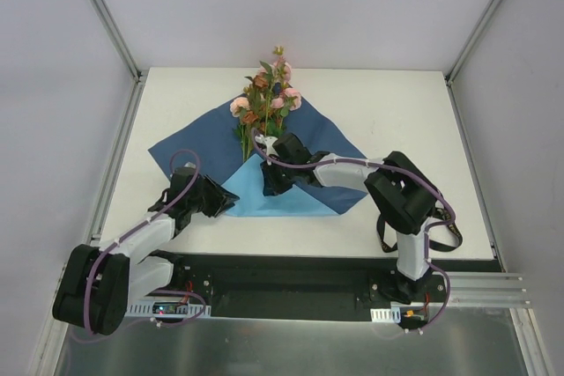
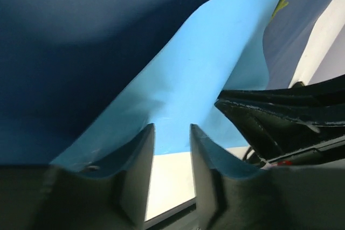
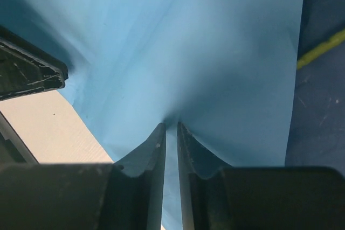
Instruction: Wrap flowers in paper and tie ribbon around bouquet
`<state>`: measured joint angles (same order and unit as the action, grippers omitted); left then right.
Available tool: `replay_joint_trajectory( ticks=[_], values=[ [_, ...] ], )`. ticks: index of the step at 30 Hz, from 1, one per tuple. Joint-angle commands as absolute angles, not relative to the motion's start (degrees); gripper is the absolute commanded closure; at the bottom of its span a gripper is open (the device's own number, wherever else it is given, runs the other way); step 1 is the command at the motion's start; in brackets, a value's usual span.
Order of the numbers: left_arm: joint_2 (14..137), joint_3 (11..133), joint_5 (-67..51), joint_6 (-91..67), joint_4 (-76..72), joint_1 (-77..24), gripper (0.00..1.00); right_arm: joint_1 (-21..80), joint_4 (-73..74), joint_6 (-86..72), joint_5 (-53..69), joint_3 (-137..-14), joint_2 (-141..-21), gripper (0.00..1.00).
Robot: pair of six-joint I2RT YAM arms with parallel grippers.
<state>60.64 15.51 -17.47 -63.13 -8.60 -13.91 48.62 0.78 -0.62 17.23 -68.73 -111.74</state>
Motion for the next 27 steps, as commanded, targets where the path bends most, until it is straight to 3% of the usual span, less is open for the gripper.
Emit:
replay_joint_trajectory(
  ticks=[1, 3, 5, 6, 12, 16, 19, 21, 22, 27],
  values=[
    [62.99, 18.8, -14.94, -58.98, -5.27, -13.63, 0.74, 47.99, -1.85, 4.39, 19.42, -71.01, -111.88, 0.83],
    [66.34, 19.6, -13.89, -58.1, -5.19, -13.45, 0.83, 47.55, -1.15, 5.97, 19.42, -71.36, -112.15, 0.83],
    [70.65, 19.43, -13.71, -58.53, -5.19, -13.27, 0.98, 47.11, -0.26, 7.03, 19.34, -72.15, -112.5, 0.83],
    [71.62, 19.08, -13.62, -58.97, -5.62, -13.27, 1.0, 46.76, 1.48, 8.16, 19.25, -72.68, -112.94, 0.83],
    [71.37, 14.94, -10.11, -59.94, -7.12, -13.27, 1.0, 48.85, 11.41, 10.55, 14.34, -78.04, -111.28, 0.82],
    [71.02, 14.42, -10.11, -60.91, -7.21, -13.27, 1.0, 53.43, 13.89, 8.1, 12.3, -79.98, -107.5, 0.71],
    [70.49, 14.15, -10.11, -61.08, -7.21, -13.27, 1.0, 55.28, 7.86, 1.69, 17.72, -79.02, -108.19, 0.69],
    [70.05, 14.06, -10.28, -61.08, -7.21, -13.27, 1.0, 55.37, 3.71, -4.82, 20.64, -78.14, -111.17, 0.72],
    [69.61, 13.98, -10.28, -61.08, -7.12, -13.27, 1.0, 55.28, 0.56, -6.4, 21.44, -77.87, -112.05, 0.8],
    [67.24, 13.8, -10.81, -60.82, -6.68, -13.27, 1.0, 55.28, -7.37, -10.72, 22.15, -76.38, -117.06, 0.98]
  ],
)
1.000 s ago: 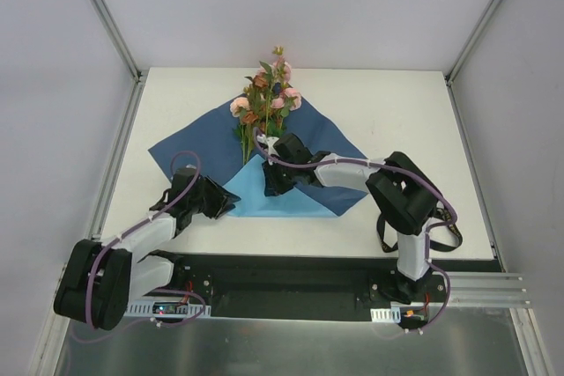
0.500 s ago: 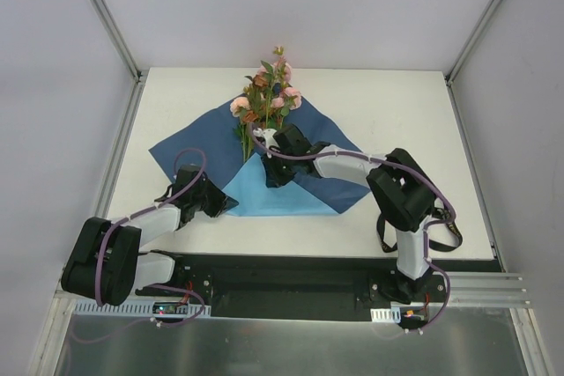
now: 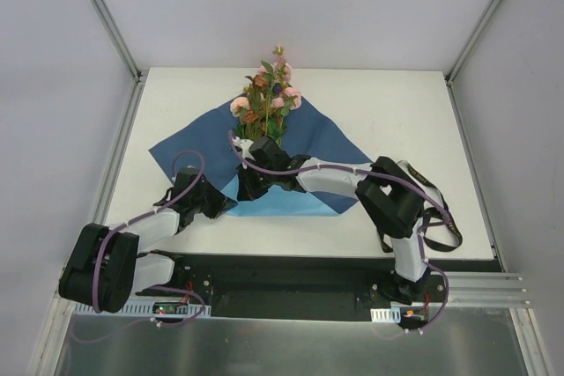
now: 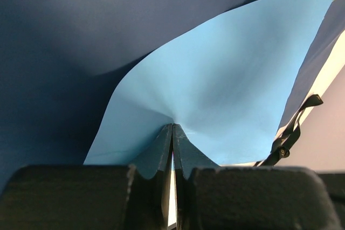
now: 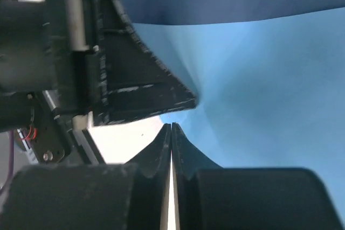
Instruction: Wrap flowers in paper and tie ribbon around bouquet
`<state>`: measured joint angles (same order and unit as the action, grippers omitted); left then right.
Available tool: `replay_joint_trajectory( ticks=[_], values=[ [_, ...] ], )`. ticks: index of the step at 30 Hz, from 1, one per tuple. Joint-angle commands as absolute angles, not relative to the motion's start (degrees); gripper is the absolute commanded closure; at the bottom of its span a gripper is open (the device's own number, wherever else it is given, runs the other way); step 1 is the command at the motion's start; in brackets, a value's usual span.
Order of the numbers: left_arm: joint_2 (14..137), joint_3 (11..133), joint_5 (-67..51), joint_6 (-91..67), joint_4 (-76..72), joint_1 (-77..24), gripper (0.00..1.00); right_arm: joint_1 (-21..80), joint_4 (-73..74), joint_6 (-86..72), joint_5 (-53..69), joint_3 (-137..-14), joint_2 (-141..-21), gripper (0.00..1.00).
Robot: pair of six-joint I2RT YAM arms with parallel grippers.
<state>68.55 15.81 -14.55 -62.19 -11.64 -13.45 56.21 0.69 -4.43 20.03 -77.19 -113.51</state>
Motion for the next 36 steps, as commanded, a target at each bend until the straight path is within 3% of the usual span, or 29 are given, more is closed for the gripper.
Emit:
replay_joint_trajectory(
  ticks=[1, 14, 26, 36],
  values=[
    [66.89, 13.62, -10.72, -60.91, -6.59, -13.27, 1.0, 55.28, -7.47, -10.72, 21.63, -76.46, -117.94, 1.0],
    [57.84, 9.85, -11.07, -64.24, -0.27, -7.83, 1.0, 54.41, -8.88, -11.34, 20.13, -71.9, -121.82, 1.0],
    [44.13, 7.56, -4.4, -70.66, 17.49, -0.36, 1.0, 53.17, -8.44, -9.93, 22.15, -72.07, -120.67, 1.0],
    [45.71, 9.14, -2.02, -72.25, 23.02, 7.53, 1.0, 53.26, -8.09, -9.67, 23.99, -73.47, -121.55, 1.0]
  ],
)
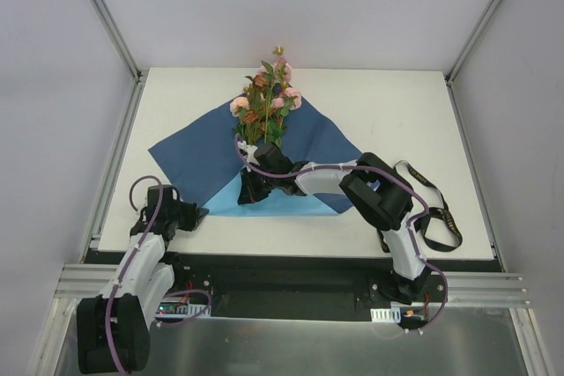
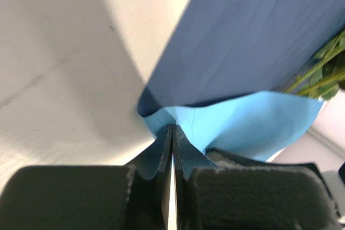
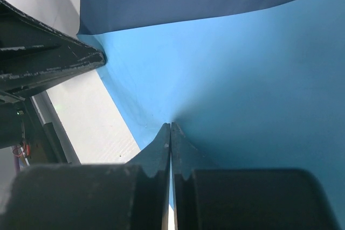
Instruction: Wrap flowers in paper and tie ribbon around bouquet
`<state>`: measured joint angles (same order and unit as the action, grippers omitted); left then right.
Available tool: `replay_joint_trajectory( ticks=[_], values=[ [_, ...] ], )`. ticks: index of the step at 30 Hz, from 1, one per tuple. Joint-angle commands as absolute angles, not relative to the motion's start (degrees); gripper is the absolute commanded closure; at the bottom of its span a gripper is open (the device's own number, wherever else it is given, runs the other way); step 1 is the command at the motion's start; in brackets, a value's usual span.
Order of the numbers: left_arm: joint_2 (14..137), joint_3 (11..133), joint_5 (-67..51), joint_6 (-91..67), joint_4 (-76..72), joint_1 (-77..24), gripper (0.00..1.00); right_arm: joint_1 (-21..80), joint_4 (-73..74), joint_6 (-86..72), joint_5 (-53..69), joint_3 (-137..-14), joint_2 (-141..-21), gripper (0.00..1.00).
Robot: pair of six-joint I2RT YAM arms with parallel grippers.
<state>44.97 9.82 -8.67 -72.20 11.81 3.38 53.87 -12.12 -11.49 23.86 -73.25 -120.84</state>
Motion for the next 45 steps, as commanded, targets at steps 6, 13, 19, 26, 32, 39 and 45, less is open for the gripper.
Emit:
replay_joint_trajectory(
  ticks=[6, 13, 19, 26, 32, 39, 45],
  values=[
    [38.78, 15.72, -1.22, -63.82, 30.74, 9.93, 0.84, 53.17, -7.65, -9.14, 24.78, -73.91, -121.73, 1.0],
    [27.78, 14.24, -10.08, -63.37, 36.03, 9.93, 0.15, 53.26, -7.73, -8.96, 26.1, -74.8, -122.43, 1.0],
    [26.89, 9.85, -14.58, -63.64, 32.36, 9.93, 0.25, 53.26, -8.09, -9.14, 26.37, -74.71, -122.69, 1.0],
    [30.58, 6.68, -16.7, -63.2, 22.16, 10.02, 0.38, 53.35, -8.09, -9.05, 26.1, -74.53, -122.17, 1.0],
    [34.89, 5.36, -16.7, -62.05, 15.21, 9.93, 0.52, 53.35, -8.0, -9.4, 25.93, -74.71, -122.43, 1.0],
    [35.77, 5.27, -17.93, -56.78, 9.32, 9.93, 0.82, 53.44, -8.17, -10.55, 26.28, -74.79, -122.26, 1.0],
    [35.86, 5.27, -19.51, -54.32, 6.51, 9.84, 1.0, 53.44, -8.44, -11.86, 26.63, -74.79, -122.78, 1.0]
  ],
)
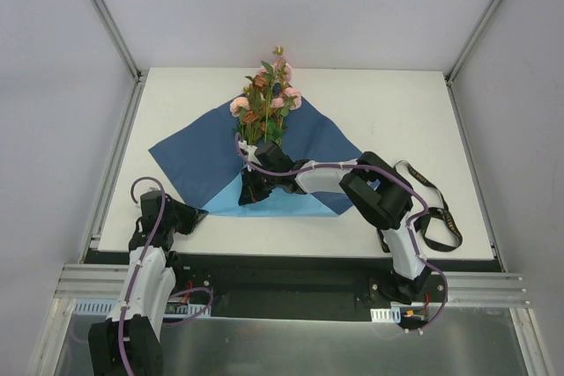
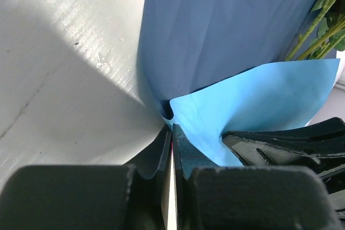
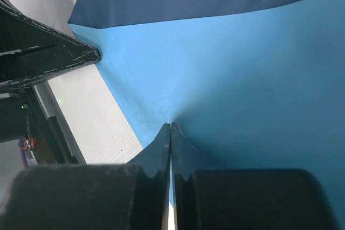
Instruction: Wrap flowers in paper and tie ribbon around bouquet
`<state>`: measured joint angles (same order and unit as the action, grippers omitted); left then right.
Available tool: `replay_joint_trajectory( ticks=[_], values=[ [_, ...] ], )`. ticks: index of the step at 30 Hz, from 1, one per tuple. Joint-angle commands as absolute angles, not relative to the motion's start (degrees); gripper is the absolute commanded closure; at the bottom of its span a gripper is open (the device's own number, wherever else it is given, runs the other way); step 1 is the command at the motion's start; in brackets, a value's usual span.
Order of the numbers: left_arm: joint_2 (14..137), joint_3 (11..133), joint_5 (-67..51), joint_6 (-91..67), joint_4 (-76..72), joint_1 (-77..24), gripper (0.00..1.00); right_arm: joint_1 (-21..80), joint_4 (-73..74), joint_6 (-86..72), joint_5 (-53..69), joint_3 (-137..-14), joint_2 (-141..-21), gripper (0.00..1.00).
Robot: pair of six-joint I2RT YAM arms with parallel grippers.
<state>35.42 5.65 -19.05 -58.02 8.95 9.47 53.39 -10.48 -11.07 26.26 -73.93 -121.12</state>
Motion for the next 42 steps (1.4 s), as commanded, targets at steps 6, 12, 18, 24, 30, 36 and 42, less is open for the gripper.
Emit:
replay_joint_trajectory(
  ticks=[6, 12, 18, 24, 30, 36, 42],
  values=[
    [34.28, 7.99, -21.36, -51.59, 6.5, 8.27, 1.0, 53.09, -8.96, -15.37, 26.45, -74.01, -122.52, 1.0],
    [31.29, 13.87, -11.01, -51.33, 8.35, -5.69, 1.0, 52.12, -11.86, -19.86, 29.35, -71.02, -121.29, 1.0],
    [38.57, 22.83, 1.04, -48.69, 8.7, -21.16, 1.0, 51.07, -13.09, -22.32, 30.32, -69.43, -119.18, 1.0],
    [45.7, 28.99, 5.62, -45.71, 8.7, -29.07, 1.0, 50.1, -14.59, -25.31, 30.32, -67.15, -116.28, 1.0],
    [51.14, 32.43, 5.63, -40.36, 7.56, -33.04, 1.0, 48.69, -16.96, -27.24, 30.76, -64.17, -111.72, 1.0],
    [57.12, 34.71, 2.81, -35.78, 4.93, -35.24, 1.0, 46.15, -17.31, -27.16, 31.64, -59.51, -105.74, 0.97],
    [63.89, 38.31, 0.09, -32.62, 1.5, -38.4, 1.0, 40.7, -14.95, -24.18, 32.43, -51.69, -99.15, 0.95]
  ],
)
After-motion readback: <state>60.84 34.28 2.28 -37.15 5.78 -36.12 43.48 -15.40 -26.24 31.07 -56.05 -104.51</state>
